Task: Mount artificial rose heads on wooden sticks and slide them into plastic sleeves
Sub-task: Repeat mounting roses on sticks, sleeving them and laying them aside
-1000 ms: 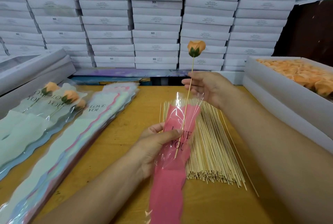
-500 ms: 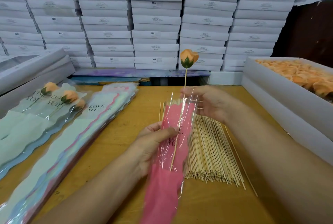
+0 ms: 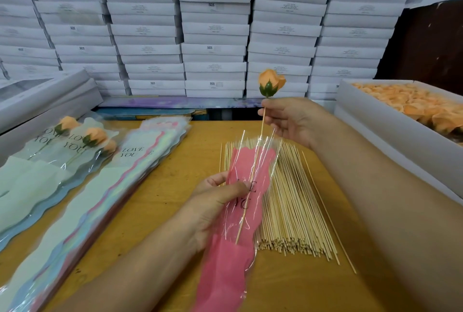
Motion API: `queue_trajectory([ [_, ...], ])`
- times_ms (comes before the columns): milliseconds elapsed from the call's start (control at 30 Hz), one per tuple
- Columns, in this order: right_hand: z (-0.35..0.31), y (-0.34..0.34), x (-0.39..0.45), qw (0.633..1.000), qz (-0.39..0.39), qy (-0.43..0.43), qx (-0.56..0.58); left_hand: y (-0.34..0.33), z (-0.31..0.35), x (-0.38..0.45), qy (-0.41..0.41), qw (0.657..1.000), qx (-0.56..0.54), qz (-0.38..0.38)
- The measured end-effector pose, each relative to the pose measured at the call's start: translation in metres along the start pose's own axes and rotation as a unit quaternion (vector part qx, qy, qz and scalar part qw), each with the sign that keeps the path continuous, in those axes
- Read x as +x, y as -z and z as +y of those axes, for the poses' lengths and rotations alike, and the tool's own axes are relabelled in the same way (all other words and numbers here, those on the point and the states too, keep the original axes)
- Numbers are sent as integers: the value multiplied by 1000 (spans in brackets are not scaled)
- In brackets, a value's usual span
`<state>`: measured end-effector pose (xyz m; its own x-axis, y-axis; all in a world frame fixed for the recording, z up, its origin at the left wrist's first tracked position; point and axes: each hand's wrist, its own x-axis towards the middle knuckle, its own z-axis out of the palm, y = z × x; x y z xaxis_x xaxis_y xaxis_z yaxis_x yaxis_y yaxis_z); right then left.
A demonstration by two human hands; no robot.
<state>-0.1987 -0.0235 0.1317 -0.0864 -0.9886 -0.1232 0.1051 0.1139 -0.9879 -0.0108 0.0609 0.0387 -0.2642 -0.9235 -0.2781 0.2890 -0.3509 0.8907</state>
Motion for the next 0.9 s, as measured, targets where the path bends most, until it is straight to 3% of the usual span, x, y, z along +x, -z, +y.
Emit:
queue_trajectory([
  [500,26,-1,-4,989,-63,-63,-122,1,3,-1,-1,1000,-1,6],
  [900,29,-5,-1,995,-38,-63,-65,0,1,1,-3,1000,-7,9],
])
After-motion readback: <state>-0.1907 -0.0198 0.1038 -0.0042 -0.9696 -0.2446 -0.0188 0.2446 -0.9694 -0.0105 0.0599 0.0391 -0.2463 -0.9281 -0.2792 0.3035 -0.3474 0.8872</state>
